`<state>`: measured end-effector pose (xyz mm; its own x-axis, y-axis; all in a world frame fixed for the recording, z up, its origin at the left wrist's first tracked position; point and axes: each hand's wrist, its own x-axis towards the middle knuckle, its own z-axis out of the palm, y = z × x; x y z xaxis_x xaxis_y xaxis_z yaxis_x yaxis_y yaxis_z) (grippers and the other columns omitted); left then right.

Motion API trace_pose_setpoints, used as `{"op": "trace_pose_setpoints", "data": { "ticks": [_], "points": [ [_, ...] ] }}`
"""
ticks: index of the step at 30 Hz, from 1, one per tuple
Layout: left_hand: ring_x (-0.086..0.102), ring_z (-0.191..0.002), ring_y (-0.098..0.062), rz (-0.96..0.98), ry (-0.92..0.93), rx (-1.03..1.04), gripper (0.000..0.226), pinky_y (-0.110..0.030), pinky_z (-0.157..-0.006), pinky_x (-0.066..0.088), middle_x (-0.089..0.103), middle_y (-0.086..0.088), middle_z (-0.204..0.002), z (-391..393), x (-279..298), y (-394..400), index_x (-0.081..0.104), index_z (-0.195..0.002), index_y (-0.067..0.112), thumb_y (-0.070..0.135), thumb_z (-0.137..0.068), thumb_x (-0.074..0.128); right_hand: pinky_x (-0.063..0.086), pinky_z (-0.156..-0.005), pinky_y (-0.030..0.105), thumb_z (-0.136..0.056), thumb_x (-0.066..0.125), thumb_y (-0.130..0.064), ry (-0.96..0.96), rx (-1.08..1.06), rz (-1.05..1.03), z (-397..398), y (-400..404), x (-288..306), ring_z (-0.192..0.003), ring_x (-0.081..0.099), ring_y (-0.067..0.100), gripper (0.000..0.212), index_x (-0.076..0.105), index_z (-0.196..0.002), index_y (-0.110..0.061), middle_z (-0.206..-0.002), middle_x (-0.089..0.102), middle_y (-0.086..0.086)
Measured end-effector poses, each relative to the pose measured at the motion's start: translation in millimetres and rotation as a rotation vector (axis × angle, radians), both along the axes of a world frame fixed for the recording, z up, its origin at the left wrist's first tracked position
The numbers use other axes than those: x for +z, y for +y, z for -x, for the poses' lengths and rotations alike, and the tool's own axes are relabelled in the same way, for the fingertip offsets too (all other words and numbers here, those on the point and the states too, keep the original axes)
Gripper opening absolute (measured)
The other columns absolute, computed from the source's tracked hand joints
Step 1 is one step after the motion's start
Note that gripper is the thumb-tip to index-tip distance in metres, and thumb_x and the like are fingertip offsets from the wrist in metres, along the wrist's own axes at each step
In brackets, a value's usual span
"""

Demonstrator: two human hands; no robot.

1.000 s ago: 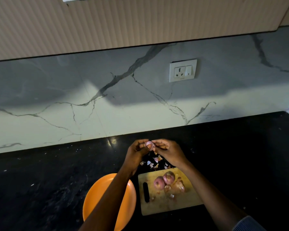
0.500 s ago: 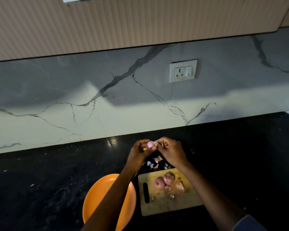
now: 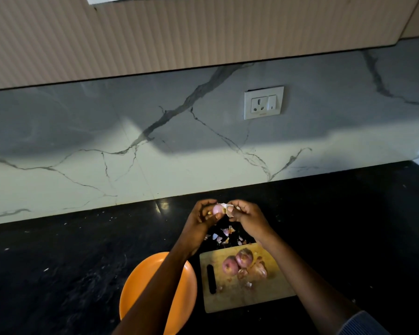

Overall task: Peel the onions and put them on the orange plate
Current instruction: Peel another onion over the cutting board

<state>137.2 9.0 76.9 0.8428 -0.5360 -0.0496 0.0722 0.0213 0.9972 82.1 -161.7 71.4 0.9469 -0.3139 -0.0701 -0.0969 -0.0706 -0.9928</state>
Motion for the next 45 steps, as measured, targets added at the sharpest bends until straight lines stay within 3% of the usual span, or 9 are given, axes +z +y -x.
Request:
{"op": "trace_pose_setpoints", "data": {
  "ticks": [5, 12, 17, 22, 28, 32, 36, 41, 45],
  "points": [
    [0.066, -0.115, -0.024, -0.035, 0.014, -0.023, 0.030, -0.038, -0.099, 0.053, 0.069, -0.008, -0.120, -3, 0, 0, 0.060, -0.124, 0.014, 0.011, -0.095, 0.065, 0.055, -0.079, 0.027, -0.097, 0.062, -0.007, -0.011, 0.007, -0.189, 3, 3, 4, -0.097, 0.069, 0.016, 0.015, 0.071, -0.103, -0.018, -0.105, 0.074, 0.005],
    [0.068, -0.102, -0.016, -0.097, 0.039, 0.018, 0.020, -0.026, -0.084, 0.055, 0.069, -0.009, -0.116, -4, -6, -2, 0.063, -0.120, 0.016, 0.013, -0.102, 0.055, 0.054, -0.071, 0.021, -0.100, 0.055, -0.007, -0.026, 0.074, 0.061, 0, 0, 9, -0.100, 0.069, 0.013, 0.035, 0.073, -0.105, -0.037, -0.116, 0.071, -0.004],
    [0.068, -0.088, -0.009, -0.147, 0.077, 0.034, 0.017, -0.022, -0.076, 0.053, 0.070, -0.006, -0.105, -4, -4, -5, 0.063, -0.111, 0.014, 0.020, -0.105, 0.049, 0.056, -0.085, 0.024, -0.091, 0.071, -0.035, -0.021, 0.162, 0.139, 0, -1, 5, -0.108, 0.068, 0.008, 0.021, 0.070, -0.111, -0.042, -0.117, 0.071, -0.010],
    [0.064, -0.068, -0.002, -0.153, 0.090, 0.058, 0.022, -0.014, -0.060, 0.050, 0.067, -0.002, -0.087, -5, -2, -9, 0.061, -0.100, 0.014, 0.027, -0.107, 0.045, 0.054, -0.091, 0.023, -0.077, 0.087, -0.018, -0.031, 0.166, 0.282, -1, -4, 0, -0.103, 0.069, 0.000, 0.042, 0.067, -0.110, -0.034, -0.109, 0.074, -0.009],
    [0.070, -0.091, -0.015, -0.156, 0.039, 0.008, 0.030, -0.025, -0.079, 0.052, 0.074, -0.003, -0.097, -6, 1, -4, 0.067, -0.107, 0.009, 0.035, -0.102, 0.053, 0.048, -0.067, 0.012, -0.069, 0.092, -0.020, -0.067, 0.067, 0.291, 3, -5, 5, -0.073, 0.065, -0.006, 0.027, 0.071, -0.083, -0.030, -0.077, 0.072, -0.015],
    [0.070, -0.090, -0.011, -0.195, -0.035, -0.055, 0.040, -0.021, -0.078, 0.050, 0.074, -0.002, -0.097, -4, 3, 0, 0.070, -0.109, 0.007, 0.040, -0.103, 0.049, 0.050, -0.065, 0.022, -0.065, 0.095, -0.022, -0.028, 0.071, 0.238, 2, -7, 1, -0.069, 0.061, 0.003, 0.030, 0.068, -0.078, -0.018, -0.071, 0.067, -0.008],
    [0.068, -0.088, -0.005, -0.192, -0.050, -0.098, 0.038, -0.017, -0.075, 0.050, 0.074, 0.002, -0.097, 0, 5, 2, 0.069, -0.115, 0.008, 0.037, -0.104, 0.048, 0.055, -0.071, 0.035, -0.061, 0.095, -0.023, -0.013, 0.101, 0.153, 2, -9, 0, -0.076, 0.065, 0.010, 0.034, 0.069, -0.082, -0.016, -0.077, 0.071, 0.000],
    [0.066, -0.113, -0.029, -0.119, -0.002, -0.100, 0.031, -0.037, -0.098, 0.052, 0.072, -0.015, -0.116, -1, 0, 3, 0.065, -0.122, 0.004, 0.026, -0.101, 0.056, 0.048, -0.062, 0.017, -0.073, 0.088, -0.011, 0.047, 0.170, 0.051, 6, -10, 5, -0.070, 0.062, 0.002, 0.023, 0.069, -0.085, -0.019, -0.070, 0.068, -0.011],
    [0.069, -0.105, -0.018, -0.103, 0.005, -0.076, 0.023, -0.027, -0.093, 0.053, 0.074, -0.007, -0.110, -2, 0, 5, 0.066, -0.118, 0.006, 0.013, -0.098, 0.060, 0.048, -0.060, 0.017, -0.087, 0.076, -0.011, 0.115, 0.219, -0.075, 11, -11, 7, -0.072, 0.065, 0.012, 0.011, 0.070, -0.095, -0.007, -0.081, 0.072, 0.002]
  ]
}}
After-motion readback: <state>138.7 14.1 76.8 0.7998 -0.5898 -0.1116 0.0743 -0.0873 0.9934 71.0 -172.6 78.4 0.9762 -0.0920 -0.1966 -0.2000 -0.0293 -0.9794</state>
